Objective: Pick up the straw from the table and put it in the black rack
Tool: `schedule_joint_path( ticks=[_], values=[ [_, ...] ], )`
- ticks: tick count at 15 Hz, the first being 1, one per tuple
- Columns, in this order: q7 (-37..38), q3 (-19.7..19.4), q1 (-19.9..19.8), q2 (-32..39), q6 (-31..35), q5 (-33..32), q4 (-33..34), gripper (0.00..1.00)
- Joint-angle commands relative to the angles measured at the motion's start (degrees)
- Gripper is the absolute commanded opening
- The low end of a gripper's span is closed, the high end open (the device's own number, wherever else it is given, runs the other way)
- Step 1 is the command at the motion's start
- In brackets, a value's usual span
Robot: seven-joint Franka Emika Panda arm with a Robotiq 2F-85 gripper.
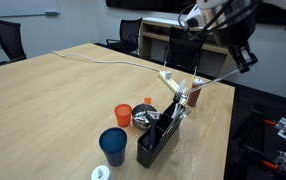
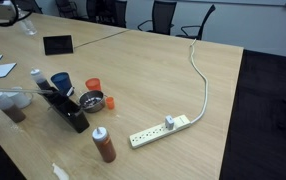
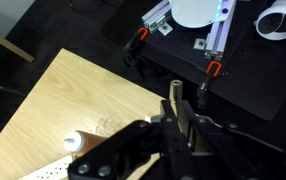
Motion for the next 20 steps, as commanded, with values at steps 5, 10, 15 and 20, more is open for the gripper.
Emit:
schedule_joint_path(
  ticks=[5,10,15,20],
  values=[
    [-5.5,0.2,-4.1,5.5,2.3,0.7,0.6,0.03],
    [-6.2,0.0,-4.8,7.5,6.2,0.0,1.4,0.03],
    [-7.3,-0.3,-5.2,10.5,7.9,-0.3,2.7,0.03],
    [-9.4,-0.9,-5.6,13.4,7.6,-0.3,4.7,0.03]
  ],
)
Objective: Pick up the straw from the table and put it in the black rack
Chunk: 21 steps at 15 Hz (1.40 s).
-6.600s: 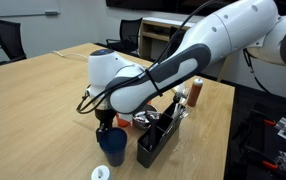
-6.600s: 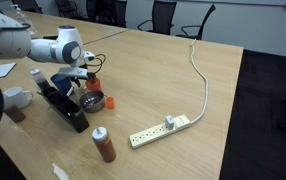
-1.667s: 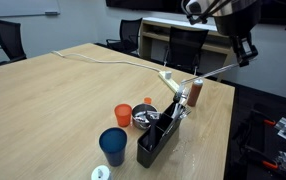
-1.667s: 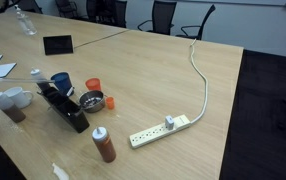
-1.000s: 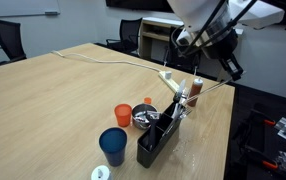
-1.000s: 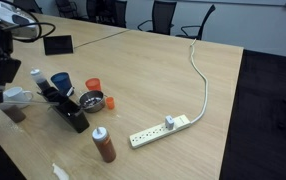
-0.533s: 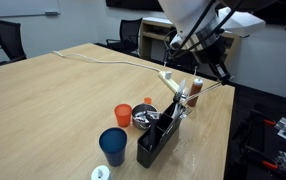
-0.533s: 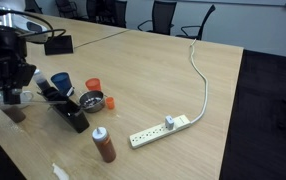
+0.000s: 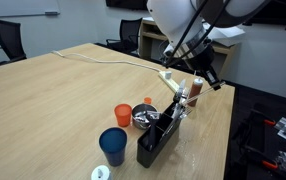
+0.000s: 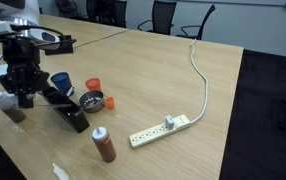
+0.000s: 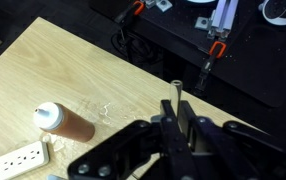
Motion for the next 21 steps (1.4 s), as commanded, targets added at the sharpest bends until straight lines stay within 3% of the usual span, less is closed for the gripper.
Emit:
schedule_joint_path(
  ticks=[1,9,17,18,19,21],
  values=[
    [-2.5,0.0,-0.7,1.9,-0.8,-0.2,2.4,0.03],
    [-11.1,-0.5,-2.2,7.0,-3.5,0.2,7.9,0.03],
    [-14.4,-1.7,-2.7,14.8,-6.1,-0.8,16.9,0.03],
    [-14.2,-1.8,-2.7,15.3,-6.2,-0.5,17.7,0.16],
    [-14.1,-1.8,-2.7,15.7,-6.3,-0.4,18.4,0.38],
    [-13.8,-1.9,-2.6,16.2,-6.2,-0.5,19.5,0.43]
  ],
)
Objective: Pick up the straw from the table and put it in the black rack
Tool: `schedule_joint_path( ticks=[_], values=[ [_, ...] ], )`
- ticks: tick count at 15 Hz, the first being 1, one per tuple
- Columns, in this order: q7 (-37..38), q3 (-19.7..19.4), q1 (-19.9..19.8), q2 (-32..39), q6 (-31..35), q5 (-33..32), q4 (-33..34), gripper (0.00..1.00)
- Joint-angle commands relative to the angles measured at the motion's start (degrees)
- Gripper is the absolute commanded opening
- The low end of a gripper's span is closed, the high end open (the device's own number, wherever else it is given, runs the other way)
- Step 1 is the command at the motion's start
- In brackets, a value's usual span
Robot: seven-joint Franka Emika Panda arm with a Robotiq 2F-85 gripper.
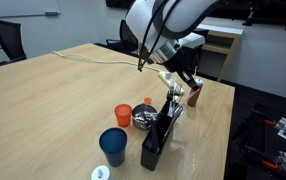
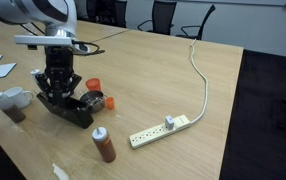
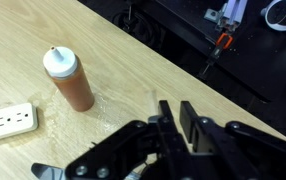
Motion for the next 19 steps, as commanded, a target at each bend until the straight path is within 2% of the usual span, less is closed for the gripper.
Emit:
schedule_joint_path(
  ticks=[1,5,8,9,10,11,19],
  values=[
    [-0.3,-0.1,0.0,1.5,-2.1,-0.4,3.3,0.48],
    [0.4,-0.2,0.1,1.7,-1.4,-0.6,4.4,0.75],
    [3.3,-0.2,0.0,0.1,4.4,0.1,4.0,0.97],
    [5.0,-0.2,0.0,-1.1,8.2,0.5,3.4,1.00],
    [6.3,0.0,0.0,-1.9,11.1,1.4,3.1,1.00],
    [4.1,-0.2,0.3,0.3,7.2,0.5,4.9,1.00],
    [4.5,-0.3,0.5,0.8,7.7,0.5,5.0,1.00]
  ],
)
